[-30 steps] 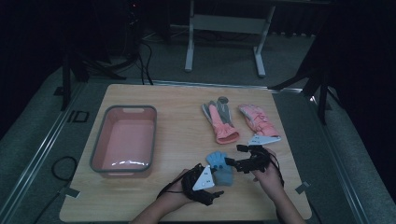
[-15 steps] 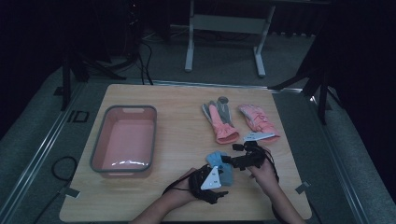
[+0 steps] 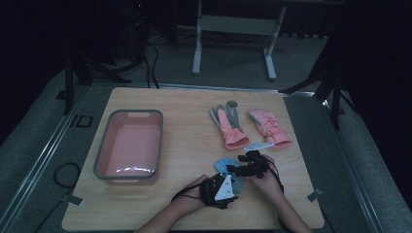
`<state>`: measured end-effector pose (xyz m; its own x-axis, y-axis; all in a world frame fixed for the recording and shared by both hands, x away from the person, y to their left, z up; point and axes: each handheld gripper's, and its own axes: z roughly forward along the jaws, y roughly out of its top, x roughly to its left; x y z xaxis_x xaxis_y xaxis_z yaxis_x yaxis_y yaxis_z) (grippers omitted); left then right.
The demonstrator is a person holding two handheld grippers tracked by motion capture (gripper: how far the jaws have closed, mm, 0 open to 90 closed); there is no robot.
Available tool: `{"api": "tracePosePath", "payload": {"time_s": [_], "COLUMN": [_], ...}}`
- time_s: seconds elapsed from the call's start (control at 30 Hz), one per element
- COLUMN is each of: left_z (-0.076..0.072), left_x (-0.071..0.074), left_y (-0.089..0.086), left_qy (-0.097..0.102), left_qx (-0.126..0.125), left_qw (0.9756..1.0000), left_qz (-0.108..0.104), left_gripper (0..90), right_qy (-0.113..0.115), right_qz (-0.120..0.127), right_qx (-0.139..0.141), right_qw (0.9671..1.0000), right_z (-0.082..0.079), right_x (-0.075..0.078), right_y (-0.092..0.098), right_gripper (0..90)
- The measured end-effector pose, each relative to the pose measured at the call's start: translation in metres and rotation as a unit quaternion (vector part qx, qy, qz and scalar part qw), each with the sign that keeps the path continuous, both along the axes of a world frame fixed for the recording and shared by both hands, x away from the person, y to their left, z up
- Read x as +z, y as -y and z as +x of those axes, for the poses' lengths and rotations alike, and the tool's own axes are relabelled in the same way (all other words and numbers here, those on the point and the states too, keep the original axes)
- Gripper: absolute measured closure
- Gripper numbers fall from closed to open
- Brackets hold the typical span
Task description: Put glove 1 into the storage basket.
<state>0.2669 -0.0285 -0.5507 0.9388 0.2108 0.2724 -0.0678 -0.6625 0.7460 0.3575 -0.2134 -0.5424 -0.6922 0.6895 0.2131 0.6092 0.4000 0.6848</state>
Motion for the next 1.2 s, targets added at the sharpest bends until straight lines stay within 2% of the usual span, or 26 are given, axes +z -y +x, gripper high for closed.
{"api": "tracePosePath", "payload": {"time_s": [0.2, 0.3, 0.33, 0.37, 0.4, 0.47, 0.5, 0.53, 0.57, 0.67, 0.77, 0.9, 1.13, 1.2], "left_z": [0.0, -0.001, -0.001, 0.0, 0.0, 0.001, 0.001, 0.002, 0.002, 0.004, 0.007, 0.009, 0.011, 0.012], "left_x": [-0.004, -0.005, -0.005, -0.004, -0.004, -0.004, -0.004, -0.004, -0.004, -0.001, 0.002, 0.005, 0.015, 0.019], "left_y": [-0.001, 0.0, 0.0, 0.0, 0.0, 0.0, 0.0, 0.0, 0.0, 0.002, 0.002, 0.001, -0.005, -0.008], "left_qy": [0.003, 0.004, 0.004, 0.003, 0.003, -0.003, -0.003, -0.006, -0.008, -0.018, -0.035, -0.05, -0.05, -0.044], "left_qx": [-0.001, -0.003, -0.003, 0.002, 0.002, 0.007, 0.007, 0.01, 0.012, 0.018, 0.022, 0.031, 0.036, 0.037], "left_qw": [0.9999, 0.9997, 0.9997, 0.9996, 0.9996, 0.9996, 0.9996, 0.9996, 0.9995, 0.9992, 0.9986, 0.998, 0.9978, 0.9981], "left_qz": [0.017, 0.023, 0.025, 0.029, 0.029, 0.029, 0.029, 0.028, 0.029, 0.031, 0.033, 0.024, 0.023, 0.024], "left_gripper": [49.8, 54.9, 54.9, 60.3, 61.6, 64.4, 66.0, 66.0, 69.6, 74.8, 77.1, 78.7, 79.3, 79.3], "right_qy": [0.013, 0.022, 0.022, 0.029, 0.031, 0.024, 0.024, 0.021, 0.01, -0.007, -0.009, -0.017, -0.01, -0.006], "right_qz": [-0.018, -0.032, -0.032, -0.04, -0.04, -0.035, -0.035, -0.032, -0.022, -0.007, -0.009, -0.001, 0.012, 0.014], "right_qx": [0.009, 0.024, 0.024, 0.032, 0.034, 0.041, 0.041, 0.043, 0.048, 0.046, 0.043, 0.035, 0.033, 0.034], "right_qw": [0.9997, 0.9989, 0.9989, 0.9983, 0.9981, 0.9982, 0.9982, 0.9983, 0.9986, 0.9989, 0.999, 0.9992, 0.9993, 0.9993], "right_z": [-0.008, -0.013, -0.013, -0.016, -0.017, -0.018, -0.018, -0.018, -0.017, -0.015, -0.015, -0.015, -0.014, -0.013], "right_x": [-0.008, -0.008, -0.008, -0.008, -0.008, -0.007, -0.007, -0.007, -0.008, -0.008, -0.008, -0.005, 0.004, 0.009], "right_y": [-0.002, -0.005, -0.005, -0.007, -0.007, -0.008, -0.008, -0.009, -0.009, -0.008, -0.009, -0.009, -0.01, -0.012], "right_gripper": [29.8, 37.6, 37.6, 43.5, 47.7, 57.5, 57.5, 62.1, 70.0, 75.6, 78.6, 80.0, 80.4, 80.4]}}
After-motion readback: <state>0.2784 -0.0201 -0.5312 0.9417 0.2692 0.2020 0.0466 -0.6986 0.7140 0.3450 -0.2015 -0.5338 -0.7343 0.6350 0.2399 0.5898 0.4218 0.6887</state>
